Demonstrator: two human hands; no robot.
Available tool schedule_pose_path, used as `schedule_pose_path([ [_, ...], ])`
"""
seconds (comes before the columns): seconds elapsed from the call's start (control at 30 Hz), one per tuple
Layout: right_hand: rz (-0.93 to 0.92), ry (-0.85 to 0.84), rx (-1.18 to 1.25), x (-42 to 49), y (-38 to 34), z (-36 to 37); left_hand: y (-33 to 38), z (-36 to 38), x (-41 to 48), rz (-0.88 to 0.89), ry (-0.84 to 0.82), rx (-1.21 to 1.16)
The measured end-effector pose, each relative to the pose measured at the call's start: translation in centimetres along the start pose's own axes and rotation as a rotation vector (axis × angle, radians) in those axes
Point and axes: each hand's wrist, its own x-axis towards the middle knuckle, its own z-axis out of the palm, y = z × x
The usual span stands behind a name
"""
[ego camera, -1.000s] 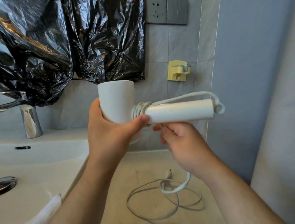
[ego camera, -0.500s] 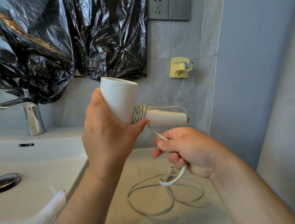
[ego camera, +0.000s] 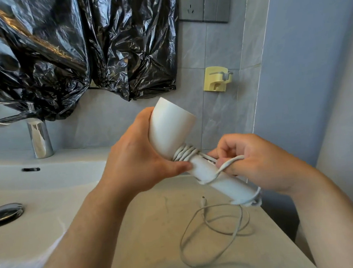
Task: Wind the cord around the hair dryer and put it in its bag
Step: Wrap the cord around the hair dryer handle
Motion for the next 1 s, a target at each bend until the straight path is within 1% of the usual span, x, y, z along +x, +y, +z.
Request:
schedule_pose_path([
  [0.07, -0.006, -0.095, 0.004, -0.4, -0.1, -0.4, -0.2, -0.1, 0.0, -0.007, -0.024, -0.035],
  [0.17, -0.009, -0.175, 0.096, -0.7, 0.3, -1.1, -0.4, 0.1, 0.1, -0.011, -0.075, -0.118],
  [0.27, -0.027, -0.276, 0.162, -0.9, 1.0, -1.7, -0.5, 0.5, 0.2, -0.009, -0.115, -0.149],
  [0.47, -0.068, -0.364, 0.272, -0.3, 2.3, -1.7, -0.9, 0.6, 0.4, -0.001, -0.16, -0.162],
  [0.57, -0.053, -0.407, 0.355, -0.2, 2.9, -1.8, -1.2, 0.8, 0.4, -0.006, -0.166, -0.167],
  [0.67, -0.04, -0.359, 0.401, 0.1, 2.9, -1.2, -1.3, 0.8, 0.4, -0.012, -0.163, -0.181],
  [0.77, -0.005, -0.225, 0.423, 0.6, 2.4, 0.2, -1.2, 0.7, 0.4, -0.013, -0.141, -0.175],
  [0.83, 0.068, -0.134, 0.446, 0.8, 1.9, 1.4, -1.0, 0.5, 0.4, -0.009, -0.121, -0.148],
  [0.9, 0.137, -0.088, 0.437, 0.9, 1.6, 2.2, -0.9, 0.4, 0.3, 0.0, -0.106, -0.119],
  [1.0, 0.127, -0.031, 0.424, 1.1, 1.6, 2.6, -0.6, 0.4, 0.1, 0.043, -0.101, -0.078],
])
